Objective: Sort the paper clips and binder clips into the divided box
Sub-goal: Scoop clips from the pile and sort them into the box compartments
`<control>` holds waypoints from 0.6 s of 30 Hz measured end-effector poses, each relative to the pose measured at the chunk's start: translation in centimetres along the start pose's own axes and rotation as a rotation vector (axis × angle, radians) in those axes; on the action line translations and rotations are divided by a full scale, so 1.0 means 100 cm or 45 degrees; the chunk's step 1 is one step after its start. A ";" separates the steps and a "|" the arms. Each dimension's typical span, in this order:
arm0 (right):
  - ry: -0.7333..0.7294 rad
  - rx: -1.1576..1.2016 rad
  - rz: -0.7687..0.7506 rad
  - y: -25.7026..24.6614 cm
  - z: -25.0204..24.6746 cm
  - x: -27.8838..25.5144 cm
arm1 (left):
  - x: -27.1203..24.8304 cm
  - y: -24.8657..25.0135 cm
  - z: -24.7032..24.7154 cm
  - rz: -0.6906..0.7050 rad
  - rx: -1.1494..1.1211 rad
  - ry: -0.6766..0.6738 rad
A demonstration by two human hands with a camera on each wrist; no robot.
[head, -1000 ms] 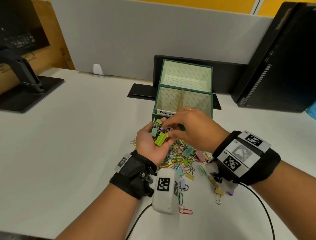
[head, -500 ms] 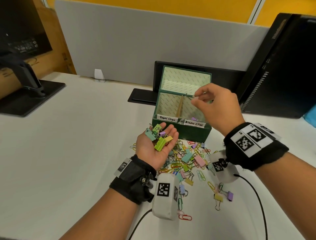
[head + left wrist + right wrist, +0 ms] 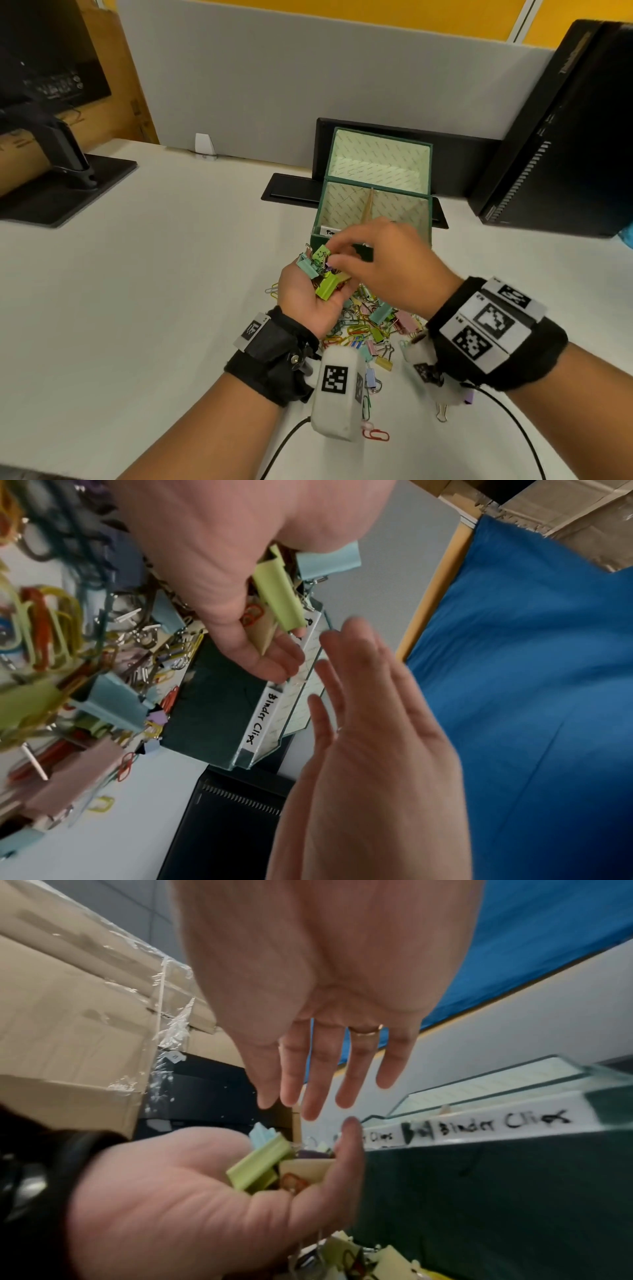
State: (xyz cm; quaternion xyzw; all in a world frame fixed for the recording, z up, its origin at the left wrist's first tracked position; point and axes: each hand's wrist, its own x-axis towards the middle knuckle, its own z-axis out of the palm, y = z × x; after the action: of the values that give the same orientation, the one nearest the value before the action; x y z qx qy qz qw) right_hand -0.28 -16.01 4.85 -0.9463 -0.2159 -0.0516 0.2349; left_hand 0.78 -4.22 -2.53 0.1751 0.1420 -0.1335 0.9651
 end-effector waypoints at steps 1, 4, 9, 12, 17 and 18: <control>-0.032 -0.021 -0.034 -0.004 0.004 0.000 | 0.000 -0.001 0.000 0.002 -0.002 -0.012; -0.083 -0.203 -0.124 -0.015 0.011 0.004 | -0.001 -0.003 0.001 -0.005 -0.016 0.067; -0.203 -0.477 -0.123 -0.021 0.018 0.009 | 0.005 -0.005 -0.006 -0.015 0.045 0.152; -0.163 -0.481 -0.135 -0.018 0.024 0.012 | 0.007 -0.006 -0.008 -0.022 0.065 0.164; -0.026 -0.143 -0.061 -0.011 0.029 0.012 | 0.007 -0.006 -0.008 -0.028 0.022 0.096; -0.006 -0.044 -0.043 -0.010 0.029 0.012 | 0.007 -0.006 -0.009 -0.029 0.005 0.061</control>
State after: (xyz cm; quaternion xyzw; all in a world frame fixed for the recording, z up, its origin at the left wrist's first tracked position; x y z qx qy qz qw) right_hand 0.35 -13.35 2.93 -0.9466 -0.2313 -0.0571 0.2173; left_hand 1.01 -4.58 -3.69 0.1787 0.1670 -0.1407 0.9594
